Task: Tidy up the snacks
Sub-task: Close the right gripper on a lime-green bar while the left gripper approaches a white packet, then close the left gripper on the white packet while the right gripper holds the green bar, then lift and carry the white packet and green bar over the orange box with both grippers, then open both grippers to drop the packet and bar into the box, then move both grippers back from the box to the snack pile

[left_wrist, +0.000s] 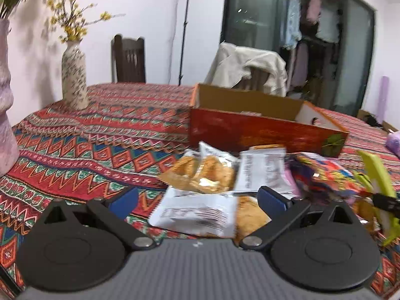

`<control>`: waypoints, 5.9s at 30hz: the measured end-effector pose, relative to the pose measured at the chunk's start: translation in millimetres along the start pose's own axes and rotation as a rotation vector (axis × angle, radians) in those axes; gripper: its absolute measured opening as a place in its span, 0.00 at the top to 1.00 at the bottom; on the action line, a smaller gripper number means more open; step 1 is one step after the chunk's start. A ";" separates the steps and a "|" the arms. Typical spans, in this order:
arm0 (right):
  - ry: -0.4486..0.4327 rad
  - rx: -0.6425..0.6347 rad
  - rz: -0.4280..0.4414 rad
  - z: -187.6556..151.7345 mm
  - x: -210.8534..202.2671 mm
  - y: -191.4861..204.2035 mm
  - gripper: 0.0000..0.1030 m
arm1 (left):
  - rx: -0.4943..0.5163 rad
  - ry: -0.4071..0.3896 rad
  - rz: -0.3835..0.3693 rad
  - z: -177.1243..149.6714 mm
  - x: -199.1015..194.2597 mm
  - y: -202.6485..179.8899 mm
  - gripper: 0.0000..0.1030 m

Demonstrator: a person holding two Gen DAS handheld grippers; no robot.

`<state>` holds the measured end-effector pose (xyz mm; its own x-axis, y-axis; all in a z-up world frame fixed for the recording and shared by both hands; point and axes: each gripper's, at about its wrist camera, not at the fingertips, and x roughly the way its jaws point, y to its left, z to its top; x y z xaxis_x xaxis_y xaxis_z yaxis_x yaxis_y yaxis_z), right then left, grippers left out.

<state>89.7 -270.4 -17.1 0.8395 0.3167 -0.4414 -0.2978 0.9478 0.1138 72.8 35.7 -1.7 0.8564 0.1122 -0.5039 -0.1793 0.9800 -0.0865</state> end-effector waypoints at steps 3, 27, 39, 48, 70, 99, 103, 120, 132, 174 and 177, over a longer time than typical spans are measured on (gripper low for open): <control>-0.013 0.009 0.003 3.9 -1.0 -4.3 0.67 | -0.016 0.072 0.015 6.4 18.7 6.7 0.00; -0.005 0.033 0.035 -2.5 -6.9 1.0 0.67 | -0.094 0.085 -0.114 -8.5 16.4 23.6 0.45; -0.020 0.024 0.039 -1.5 -15.1 5.8 0.67 | -0.072 0.017 -0.111 -0.5 -6.4 26.8 0.78; -0.008 0.029 0.043 -3.8 -11.9 6.0 0.66 | -0.016 0.062 -0.136 2.4 13.3 1.3 0.19; 0.007 0.040 0.063 -9.5 -9.2 5.4 0.66 | -0.113 0.080 -0.133 -6.9 12.3 32.7 0.80; -0.124 -0.007 0.046 66.4 1.2 1.5 0.66 | 0.062 -0.176 -0.127 80.0 -4.0 -12.4 0.90; -0.120 0.003 0.048 101.4 25.6 3.1 0.66 | 0.077 -0.190 -0.143 105.9 13.7 -34.0 0.90; -0.070 0.089 -0.014 172.3 178.4 -0.7 0.66 | 0.029 -0.151 -0.069 149.4 144.8 -73.3 0.90; 0.008 0.068 -0.006 146.3 208.4 -4.2 0.36 | 0.012 -0.139 -0.089 136.8 153.6 -60.5 0.11; -0.110 0.012 0.025 97.5 46.1 -2.8 0.00 | 0.019 -0.273 -0.092 87.0 -0.3 -26.6 0.00; -0.087 0.018 0.025 81.8 33.1 -6.1 0.00 | 0.028 -0.255 -0.090 68.6 -9.5 -19.9 0.00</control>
<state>156.5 -262.8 40.4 0.8684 0.3418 -0.3593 -0.3121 0.9397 0.1399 101.5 26.5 63.8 0.9633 0.0590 -0.2619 -0.0867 0.9917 -0.0953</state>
